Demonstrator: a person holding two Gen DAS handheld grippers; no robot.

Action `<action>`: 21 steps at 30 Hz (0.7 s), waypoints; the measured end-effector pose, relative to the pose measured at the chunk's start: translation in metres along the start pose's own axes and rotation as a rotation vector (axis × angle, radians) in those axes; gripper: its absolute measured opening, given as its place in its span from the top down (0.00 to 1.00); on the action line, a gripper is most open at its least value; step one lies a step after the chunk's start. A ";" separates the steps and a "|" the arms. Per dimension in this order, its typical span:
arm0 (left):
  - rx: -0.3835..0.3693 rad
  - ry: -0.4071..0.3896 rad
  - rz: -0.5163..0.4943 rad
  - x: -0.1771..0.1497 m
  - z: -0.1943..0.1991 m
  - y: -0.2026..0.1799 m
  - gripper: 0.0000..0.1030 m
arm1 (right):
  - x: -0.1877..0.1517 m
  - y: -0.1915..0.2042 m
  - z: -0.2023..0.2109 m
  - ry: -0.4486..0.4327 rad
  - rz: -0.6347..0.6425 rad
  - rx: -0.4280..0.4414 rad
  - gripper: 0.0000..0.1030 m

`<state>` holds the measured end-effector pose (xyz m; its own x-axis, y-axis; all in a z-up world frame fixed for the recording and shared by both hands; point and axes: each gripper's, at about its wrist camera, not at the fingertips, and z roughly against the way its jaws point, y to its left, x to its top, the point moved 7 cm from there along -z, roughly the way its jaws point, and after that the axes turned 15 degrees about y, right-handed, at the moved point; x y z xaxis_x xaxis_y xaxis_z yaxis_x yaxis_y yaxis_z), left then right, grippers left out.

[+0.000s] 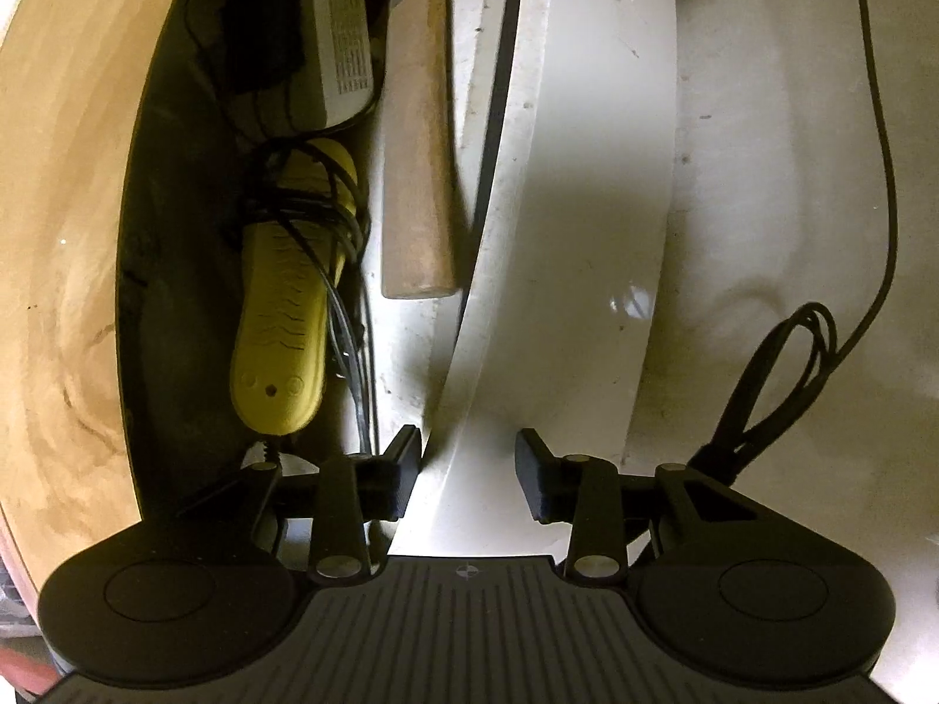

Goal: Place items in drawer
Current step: 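Pull the white drawer outward with both grippers holding its front edge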

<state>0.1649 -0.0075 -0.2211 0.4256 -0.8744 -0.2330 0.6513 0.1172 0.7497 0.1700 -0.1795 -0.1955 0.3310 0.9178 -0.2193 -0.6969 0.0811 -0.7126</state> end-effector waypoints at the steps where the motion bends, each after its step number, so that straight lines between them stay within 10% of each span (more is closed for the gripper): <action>1: -0.005 0.001 0.001 -0.001 0.003 -0.001 0.67 | -0.001 0.002 0.002 0.001 0.004 0.002 0.67; 21: -0.149 -0.014 -0.047 -0.013 0.043 -0.028 0.72 | -0.017 0.019 0.055 0.010 0.071 0.122 0.72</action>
<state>0.1144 -0.0194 -0.2122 0.3842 -0.8870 -0.2563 0.7567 0.1434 0.6379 0.1165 -0.1725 -0.1688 0.2840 0.9192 -0.2729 -0.7904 0.0633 -0.6093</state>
